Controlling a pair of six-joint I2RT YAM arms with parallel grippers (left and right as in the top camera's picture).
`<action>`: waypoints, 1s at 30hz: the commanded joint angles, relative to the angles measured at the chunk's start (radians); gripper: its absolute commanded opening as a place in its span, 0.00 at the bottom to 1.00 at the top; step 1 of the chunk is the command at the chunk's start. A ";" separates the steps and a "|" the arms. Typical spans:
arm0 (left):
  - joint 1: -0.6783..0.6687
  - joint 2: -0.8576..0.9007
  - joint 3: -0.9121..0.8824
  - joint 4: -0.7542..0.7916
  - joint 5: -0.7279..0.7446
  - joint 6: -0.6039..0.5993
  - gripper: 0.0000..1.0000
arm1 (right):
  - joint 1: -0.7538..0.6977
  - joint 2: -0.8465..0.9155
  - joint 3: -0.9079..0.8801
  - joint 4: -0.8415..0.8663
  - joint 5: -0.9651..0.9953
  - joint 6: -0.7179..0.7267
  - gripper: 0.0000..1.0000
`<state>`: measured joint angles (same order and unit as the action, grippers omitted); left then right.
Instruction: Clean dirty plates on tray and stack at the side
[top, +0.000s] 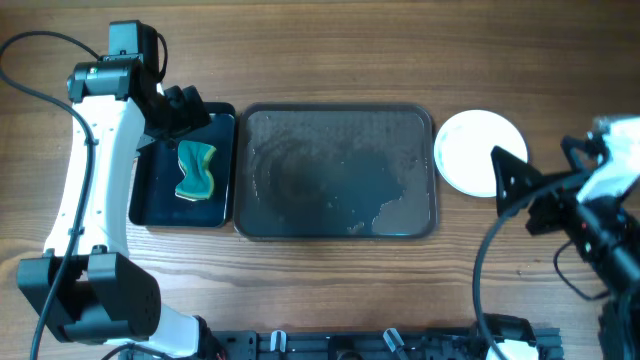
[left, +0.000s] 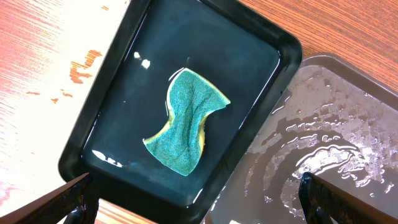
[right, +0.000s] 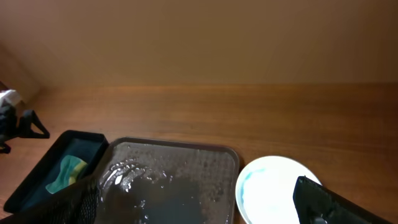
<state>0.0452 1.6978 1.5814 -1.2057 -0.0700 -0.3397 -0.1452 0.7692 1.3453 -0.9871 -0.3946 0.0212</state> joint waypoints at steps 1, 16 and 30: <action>0.002 0.003 0.005 0.001 0.002 -0.016 1.00 | 0.004 -0.017 0.006 -0.021 0.010 0.008 1.00; 0.002 0.003 0.005 0.001 0.002 -0.016 1.00 | 0.058 -0.265 -0.343 0.322 0.066 -0.078 1.00; 0.002 0.003 0.005 0.001 0.002 -0.016 1.00 | 0.140 -0.700 -1.203 1.080 0.094 -0.036 1.00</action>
<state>0.0452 1.6978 1.5814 -1.2053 -0.0700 -0.3435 -0.0216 0.1303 0.2108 0.0311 -0.3378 -0.0349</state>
